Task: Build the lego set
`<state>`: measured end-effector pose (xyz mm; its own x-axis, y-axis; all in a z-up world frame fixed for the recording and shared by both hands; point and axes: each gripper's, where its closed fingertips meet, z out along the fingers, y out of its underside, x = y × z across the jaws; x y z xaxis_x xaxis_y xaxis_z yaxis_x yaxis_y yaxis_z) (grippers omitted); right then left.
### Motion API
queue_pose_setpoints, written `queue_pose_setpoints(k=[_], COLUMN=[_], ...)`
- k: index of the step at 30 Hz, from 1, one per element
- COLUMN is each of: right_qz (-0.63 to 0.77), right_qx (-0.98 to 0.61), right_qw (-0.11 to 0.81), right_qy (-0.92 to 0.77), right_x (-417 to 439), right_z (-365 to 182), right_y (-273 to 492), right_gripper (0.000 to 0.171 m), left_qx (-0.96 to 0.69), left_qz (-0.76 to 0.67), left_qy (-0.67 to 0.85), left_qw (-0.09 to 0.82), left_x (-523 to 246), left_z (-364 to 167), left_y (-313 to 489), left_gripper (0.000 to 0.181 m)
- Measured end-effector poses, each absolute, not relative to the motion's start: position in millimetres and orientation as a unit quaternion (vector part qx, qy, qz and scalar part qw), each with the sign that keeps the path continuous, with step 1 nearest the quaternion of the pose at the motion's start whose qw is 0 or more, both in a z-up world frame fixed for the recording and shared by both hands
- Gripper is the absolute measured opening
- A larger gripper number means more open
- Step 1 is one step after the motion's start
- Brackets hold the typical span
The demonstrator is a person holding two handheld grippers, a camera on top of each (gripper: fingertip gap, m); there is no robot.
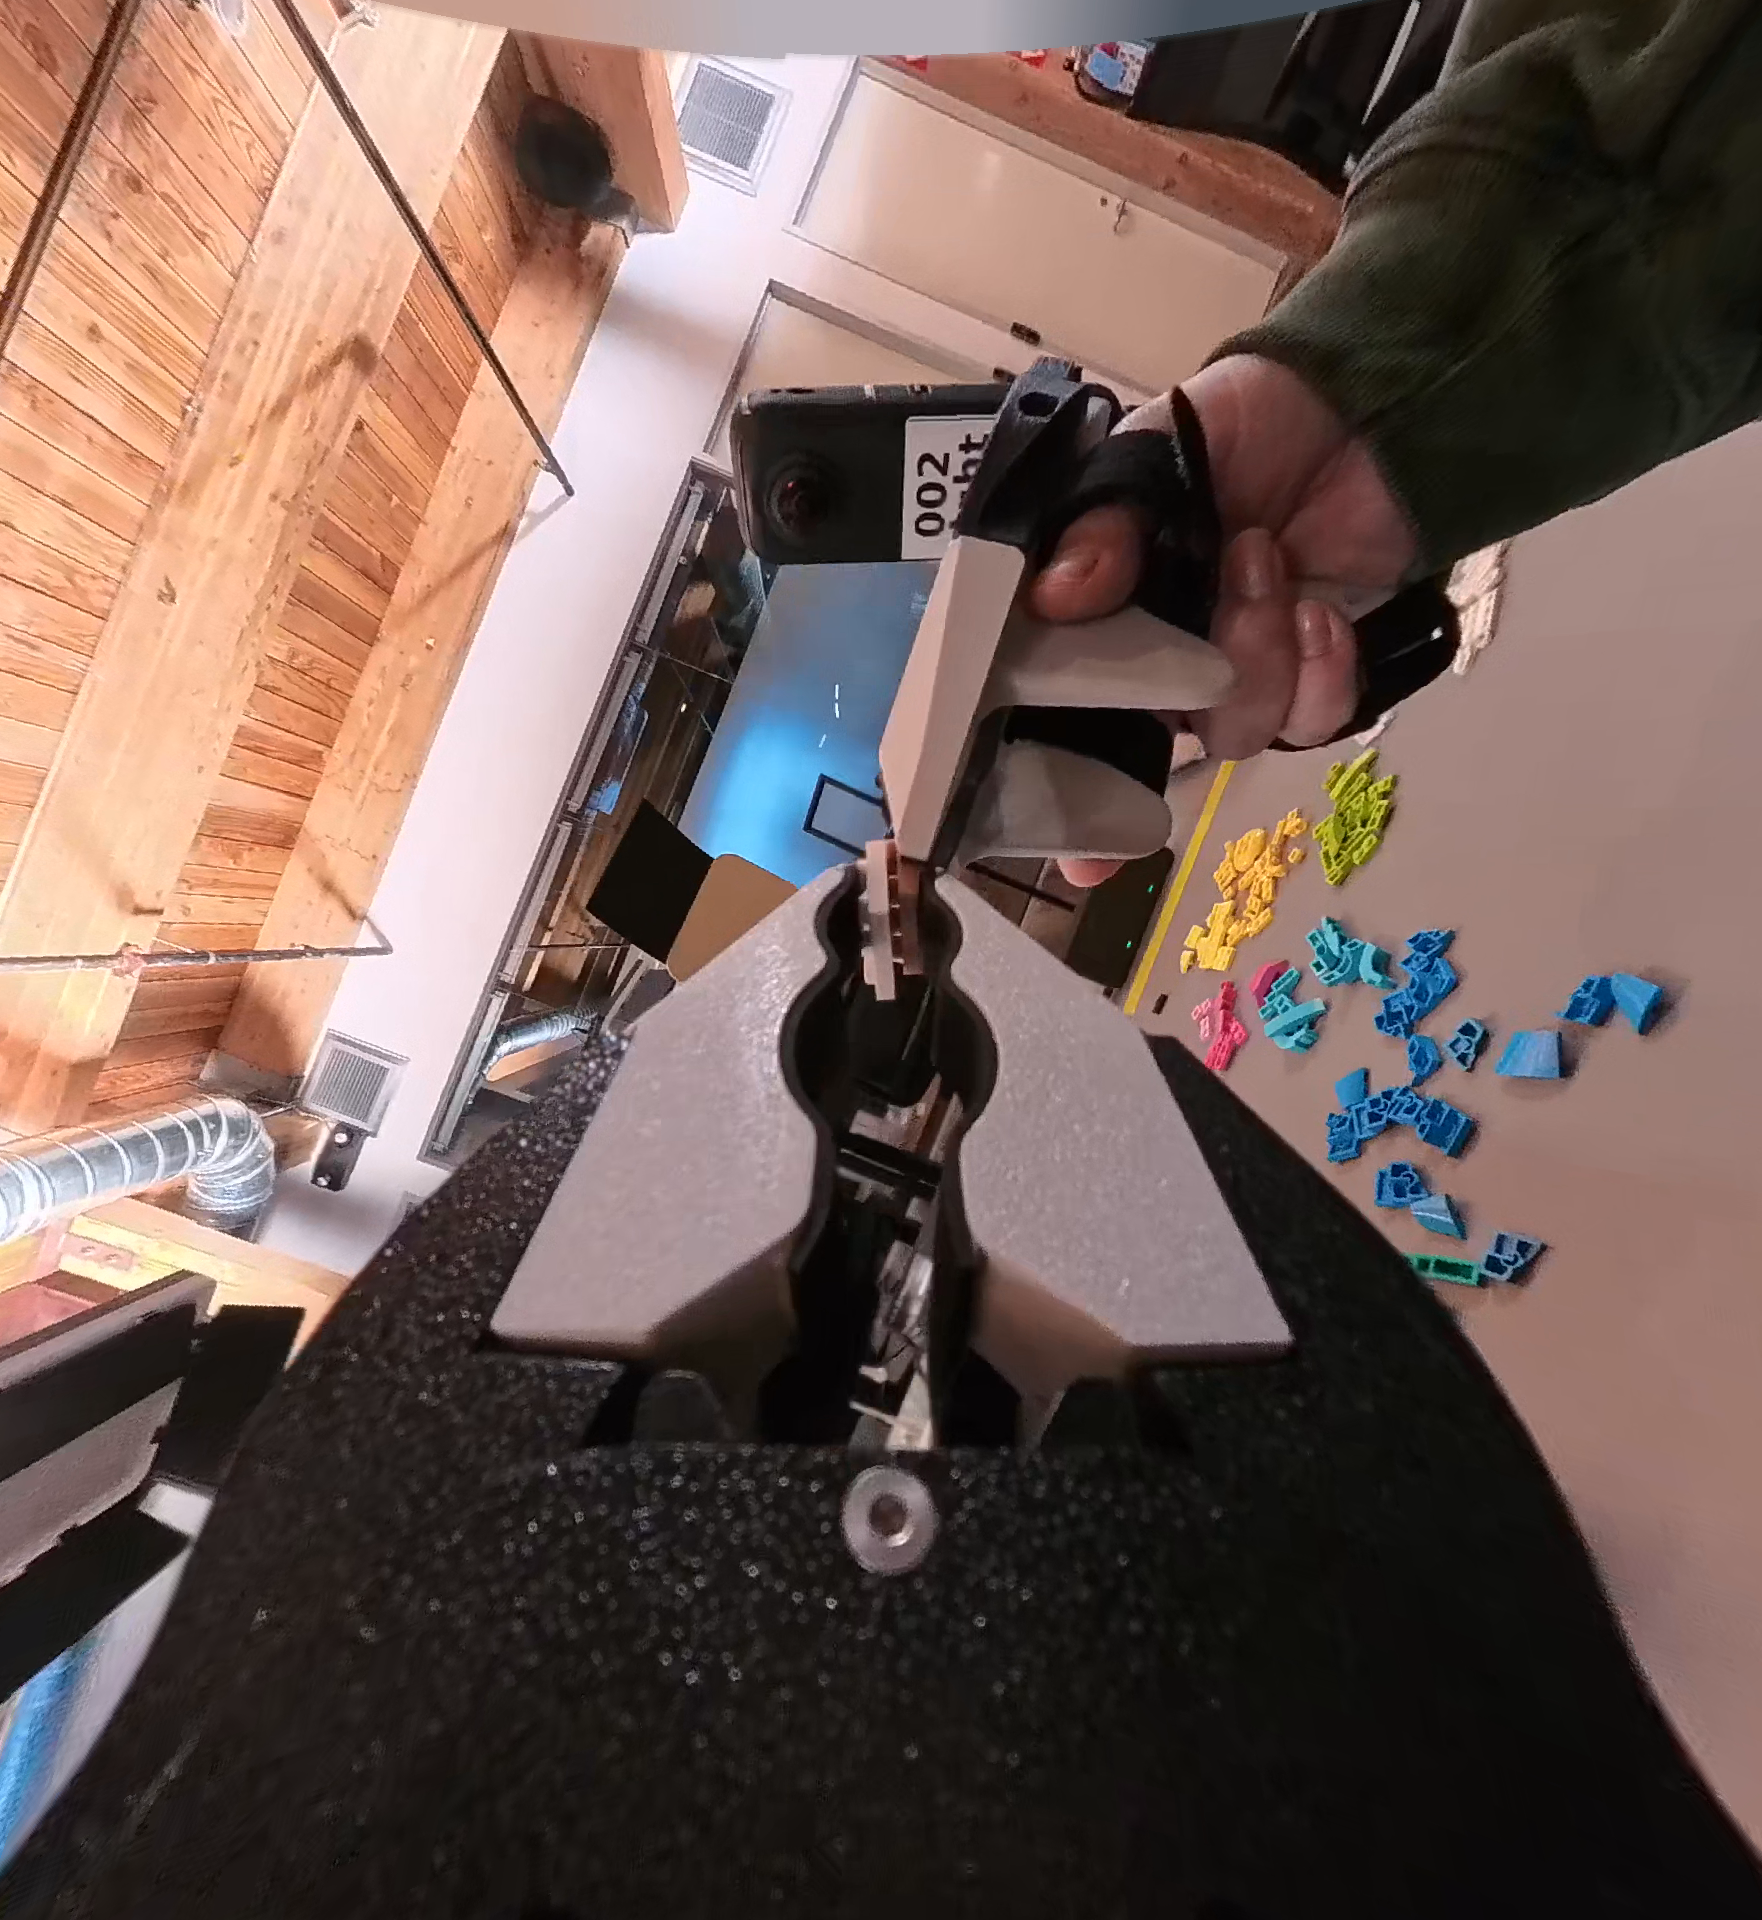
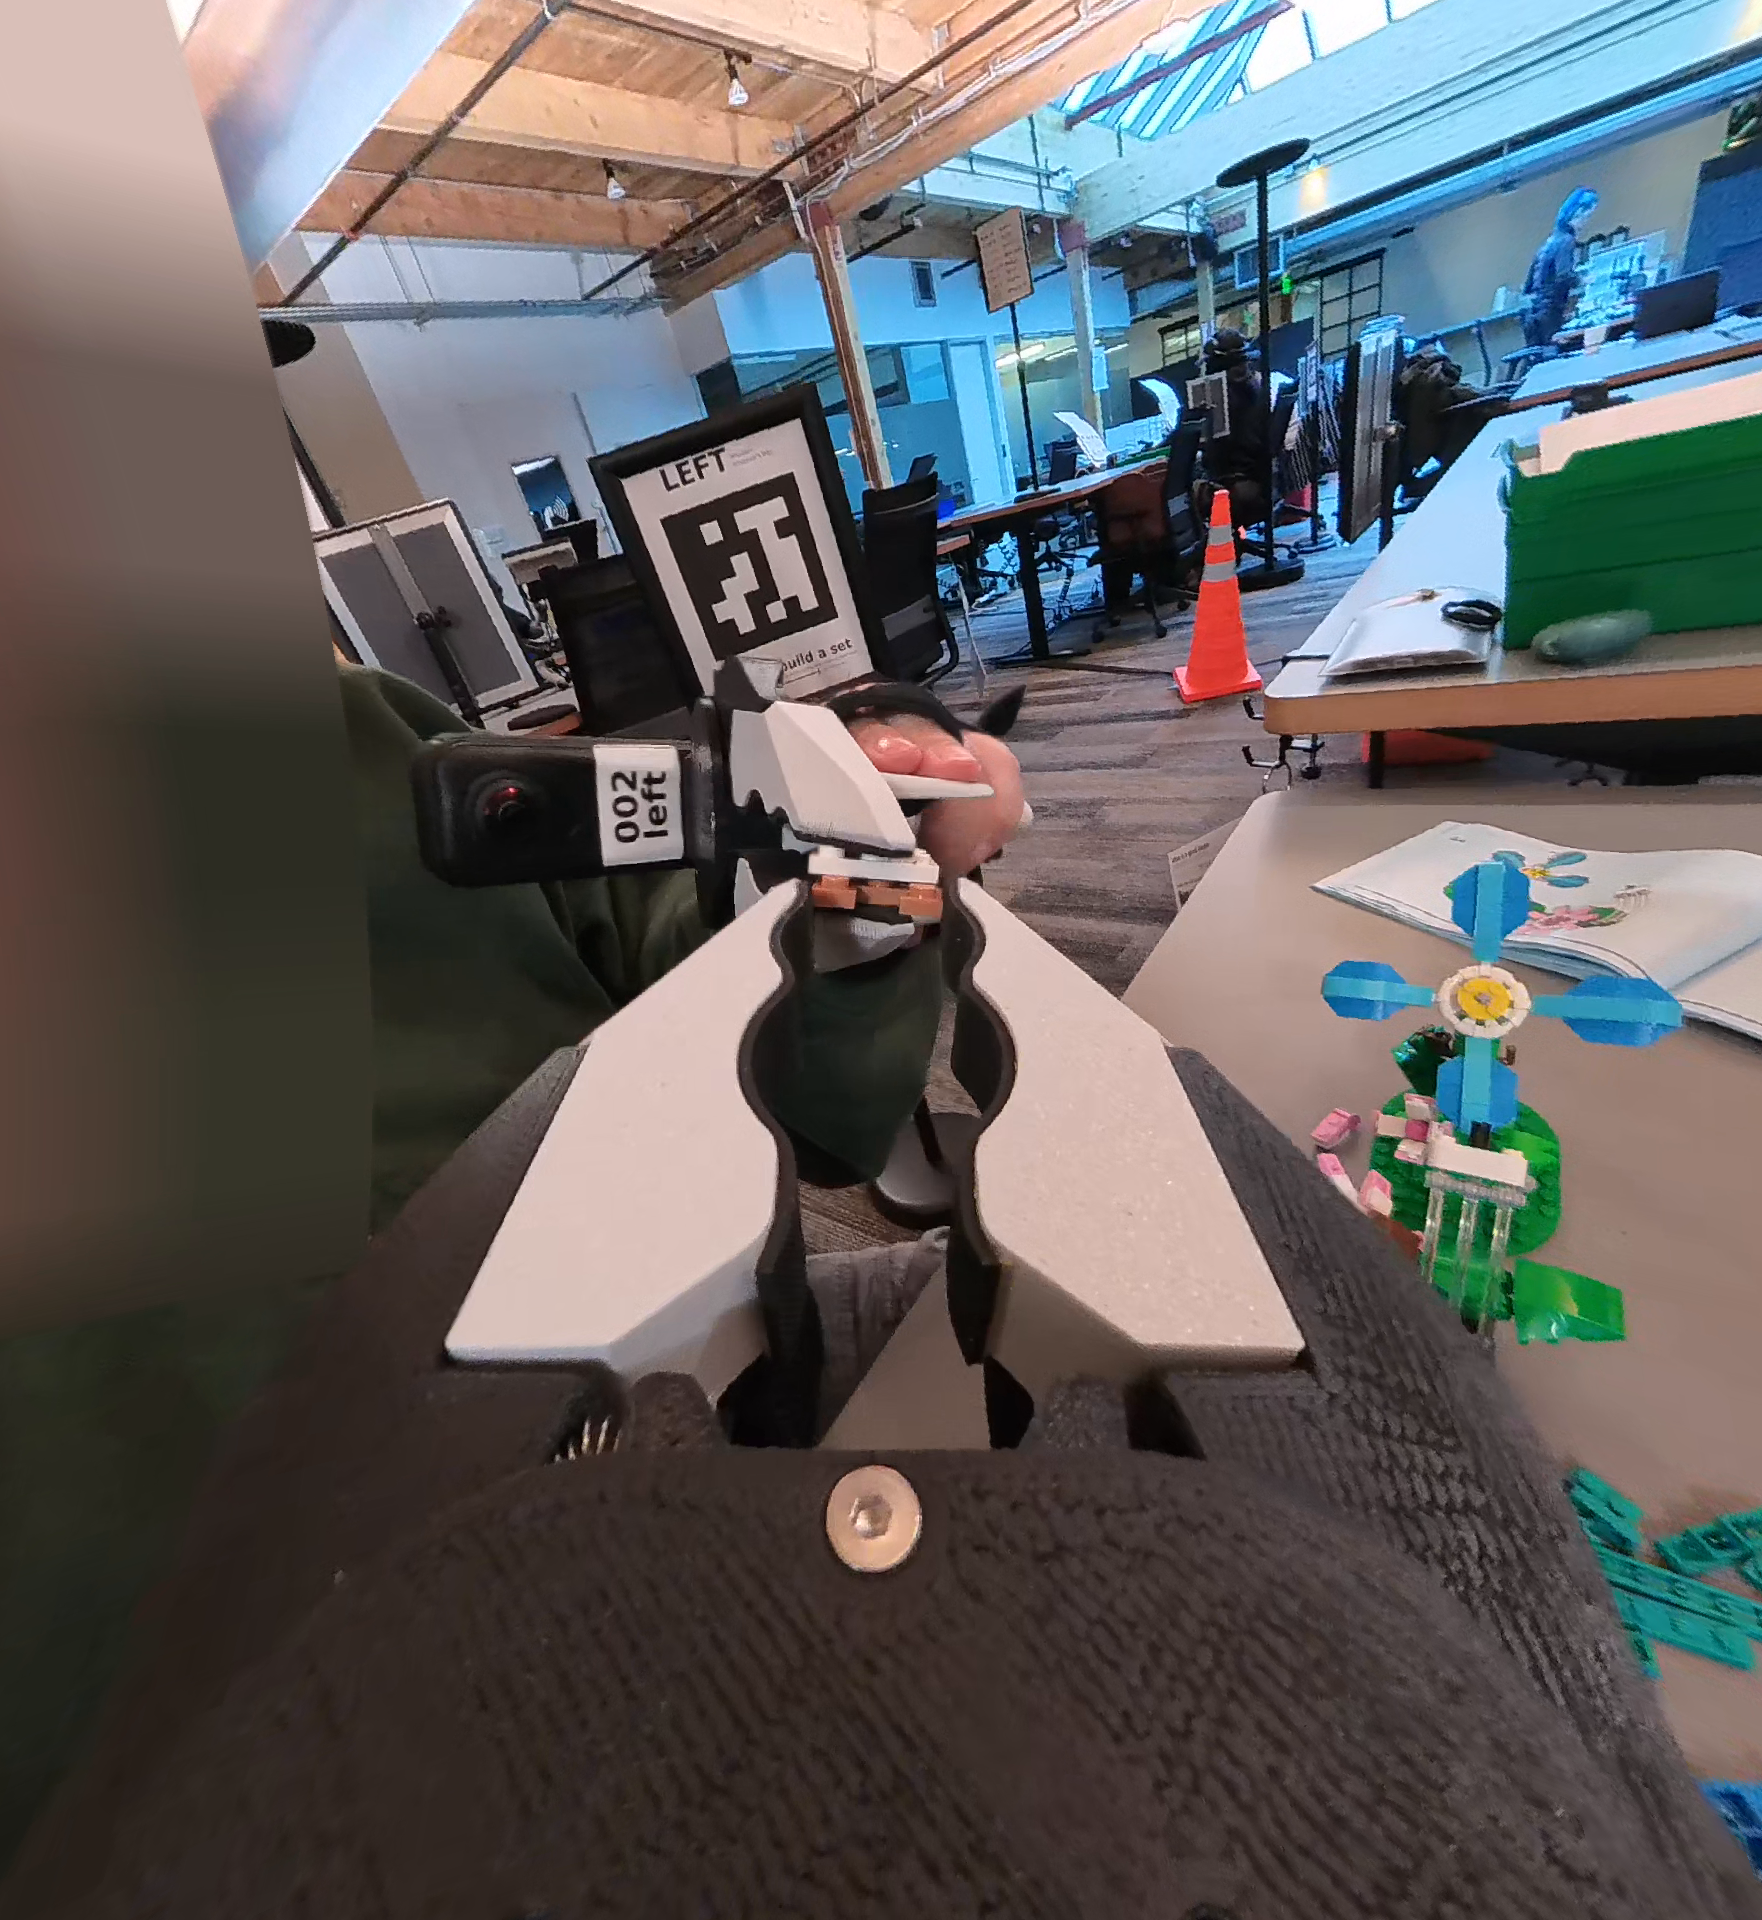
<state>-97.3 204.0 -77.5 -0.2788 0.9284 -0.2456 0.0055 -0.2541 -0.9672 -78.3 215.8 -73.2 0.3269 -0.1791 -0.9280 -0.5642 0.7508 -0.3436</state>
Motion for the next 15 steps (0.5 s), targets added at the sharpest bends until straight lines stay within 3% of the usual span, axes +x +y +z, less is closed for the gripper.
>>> queue_pose_setpoints(k=[15], right_qz=[0.636], right_qx=[-0.492], right_qw=[0.360], right_qy=[-0.473], right_x=[-98.2], right_z=[-78.6], right_y=[207.1], right_gripper=[0.022], left_qx=[-0.356], left_qz=[0.108], left_qy=[0.569], left_qw=[0.733], left_x=[-79.3], left_z=[-75.1], left_y=[219.2], left_gripper=[0.008])
